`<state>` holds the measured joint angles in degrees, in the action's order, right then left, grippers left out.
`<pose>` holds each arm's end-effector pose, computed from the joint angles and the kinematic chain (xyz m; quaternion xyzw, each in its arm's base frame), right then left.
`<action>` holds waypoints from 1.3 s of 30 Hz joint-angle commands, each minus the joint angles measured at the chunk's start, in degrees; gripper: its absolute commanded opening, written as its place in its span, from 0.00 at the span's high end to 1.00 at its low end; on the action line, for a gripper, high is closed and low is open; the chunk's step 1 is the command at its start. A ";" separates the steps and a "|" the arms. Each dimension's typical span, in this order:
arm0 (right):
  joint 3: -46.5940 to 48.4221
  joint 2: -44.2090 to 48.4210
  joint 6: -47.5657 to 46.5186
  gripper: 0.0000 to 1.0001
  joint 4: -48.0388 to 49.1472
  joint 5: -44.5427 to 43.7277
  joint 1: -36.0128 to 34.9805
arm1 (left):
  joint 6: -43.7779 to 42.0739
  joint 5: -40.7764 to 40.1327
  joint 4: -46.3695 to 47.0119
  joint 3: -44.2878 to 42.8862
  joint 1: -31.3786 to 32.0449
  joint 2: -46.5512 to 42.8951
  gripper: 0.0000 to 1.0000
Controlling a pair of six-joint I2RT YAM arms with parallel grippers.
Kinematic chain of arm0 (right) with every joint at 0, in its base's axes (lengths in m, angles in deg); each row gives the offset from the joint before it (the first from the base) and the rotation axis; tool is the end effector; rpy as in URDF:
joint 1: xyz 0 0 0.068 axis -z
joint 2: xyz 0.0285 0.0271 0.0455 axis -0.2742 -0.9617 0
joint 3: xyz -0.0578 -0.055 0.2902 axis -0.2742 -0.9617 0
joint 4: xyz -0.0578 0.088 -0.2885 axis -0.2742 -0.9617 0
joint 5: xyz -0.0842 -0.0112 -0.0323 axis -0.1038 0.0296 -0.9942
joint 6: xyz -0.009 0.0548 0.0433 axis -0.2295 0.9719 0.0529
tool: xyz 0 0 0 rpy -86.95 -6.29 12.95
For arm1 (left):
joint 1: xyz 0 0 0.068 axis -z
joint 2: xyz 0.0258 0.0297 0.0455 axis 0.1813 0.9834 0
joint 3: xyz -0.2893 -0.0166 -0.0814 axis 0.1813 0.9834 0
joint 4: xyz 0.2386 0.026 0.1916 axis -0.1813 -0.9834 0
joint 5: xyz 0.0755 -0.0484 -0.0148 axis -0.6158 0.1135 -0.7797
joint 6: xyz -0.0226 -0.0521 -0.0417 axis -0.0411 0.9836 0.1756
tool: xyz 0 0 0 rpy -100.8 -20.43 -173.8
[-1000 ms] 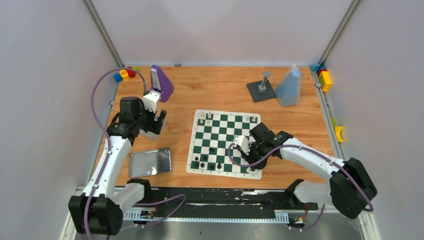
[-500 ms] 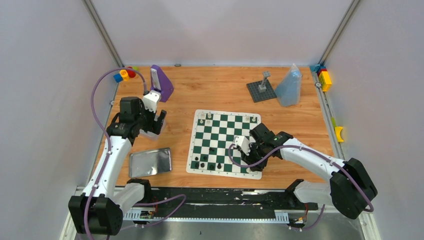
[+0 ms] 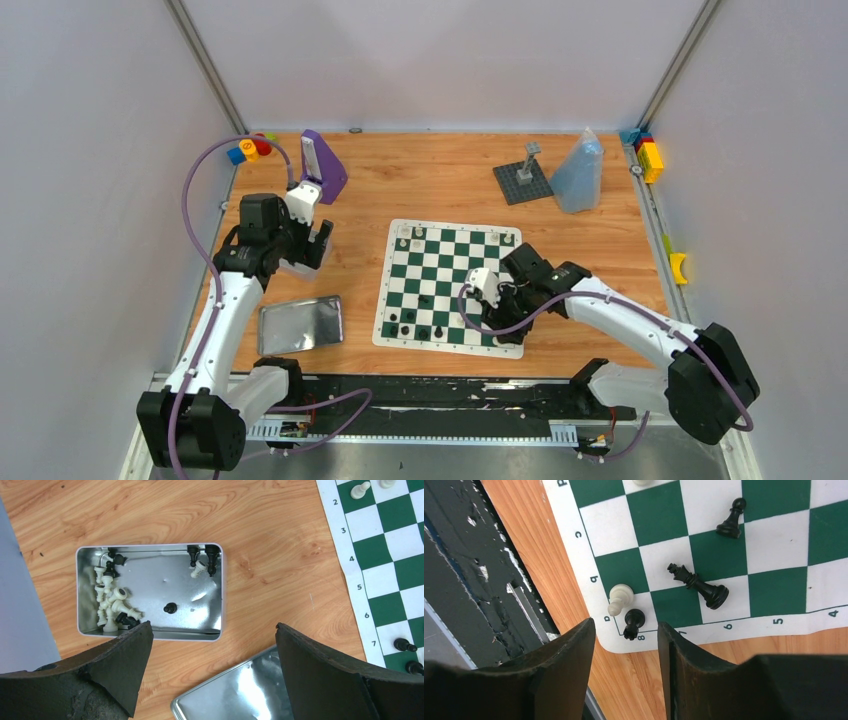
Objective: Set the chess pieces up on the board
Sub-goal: Place the chess piece on the chessboard, then pick up the chess piece from the chessboard.
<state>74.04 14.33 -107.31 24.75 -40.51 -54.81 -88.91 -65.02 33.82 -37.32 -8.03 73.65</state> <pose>0.1683 0.1614 0.1743 -0.5653 0.7934 0.1848 0.1294 0.2592 -0.0196 0.2924 0.1744 0.8920 -0.0207 0.4165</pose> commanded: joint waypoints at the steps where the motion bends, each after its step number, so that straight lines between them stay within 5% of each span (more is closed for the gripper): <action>1: 3.55 0.91 -0.34 0.50 -0.62 3.13 -0.44 | -0.93 0.26 1.37 0.12 -0.57 -0.24 0.00; 18: 3.16 -5.15 -0.43 0.60 2.80 2.56 -2.50 | -1.00 0.28 1.52 0.12 -0.57 -0.06 0.00; 31: 5.02 -7.12 -0.03 0.87 3.49 3.42 -2.77 | -1.06 0.11 1.68 0.29 -0.57 -0.04 0.00; 39: 14.56 -6.34 0.55 0.98 2.78 0.70 -2.56 | -1.08 0.25 1.64 0.30 -0.57 -0.28 0.00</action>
<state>81.87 6.48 -106.87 26.15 -38.61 -57.15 -89.08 -65.05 33.82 -37.30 -8.03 73.65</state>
